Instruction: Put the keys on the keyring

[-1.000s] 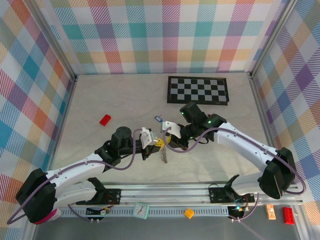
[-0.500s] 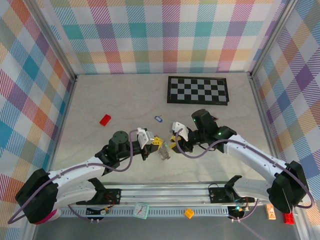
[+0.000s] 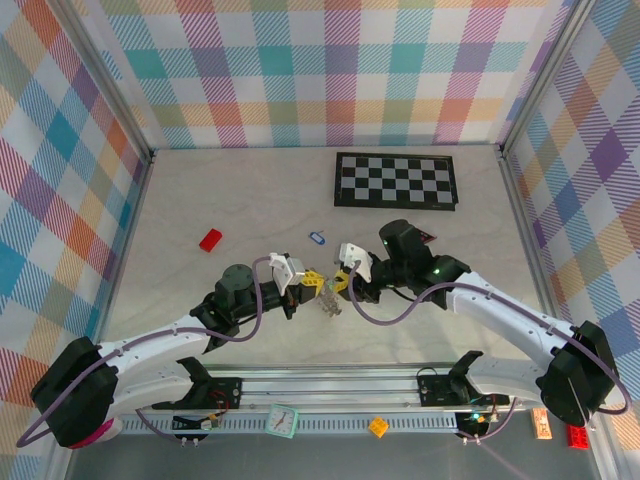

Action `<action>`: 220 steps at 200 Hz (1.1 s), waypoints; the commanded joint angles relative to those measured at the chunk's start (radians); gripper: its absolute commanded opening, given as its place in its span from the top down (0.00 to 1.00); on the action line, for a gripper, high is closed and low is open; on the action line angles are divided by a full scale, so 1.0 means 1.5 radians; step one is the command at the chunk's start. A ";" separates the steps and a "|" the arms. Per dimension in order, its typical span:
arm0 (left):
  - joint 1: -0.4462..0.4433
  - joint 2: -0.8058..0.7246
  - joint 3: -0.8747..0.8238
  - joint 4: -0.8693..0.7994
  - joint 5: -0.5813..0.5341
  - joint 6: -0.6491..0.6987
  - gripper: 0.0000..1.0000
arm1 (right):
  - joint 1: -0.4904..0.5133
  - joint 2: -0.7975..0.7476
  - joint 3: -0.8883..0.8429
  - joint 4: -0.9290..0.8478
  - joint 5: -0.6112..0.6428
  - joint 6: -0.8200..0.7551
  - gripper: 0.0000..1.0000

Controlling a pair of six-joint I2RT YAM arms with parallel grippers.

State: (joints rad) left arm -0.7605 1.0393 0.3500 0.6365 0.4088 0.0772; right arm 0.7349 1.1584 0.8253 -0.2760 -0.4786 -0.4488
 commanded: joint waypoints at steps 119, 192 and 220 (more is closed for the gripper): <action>0.001 0.027 0.005 0.105 0.004 -0.025 1.00 | 0.032 0.026 0.015 0.018 -0.017 -0.019 1.00; 0.001 0.027 0.000 0.129 0.034 -0.014 1.00 | 0.021 -0.046 -0.017 -0.004 0.054 -0.054 0.84; 0.002 0.036 0.000 0.147 0.055 -0.008 1.00 | -0.017 -0.067 -0.021 0.003 0.008 -0.014 0.84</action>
State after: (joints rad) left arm -0.7605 1.0859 0.3500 0.7567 0.4377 0.0490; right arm 0.7559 1.0859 0.8112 -0.2703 -0.4099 -0.4995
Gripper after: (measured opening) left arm 0.043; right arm 0.165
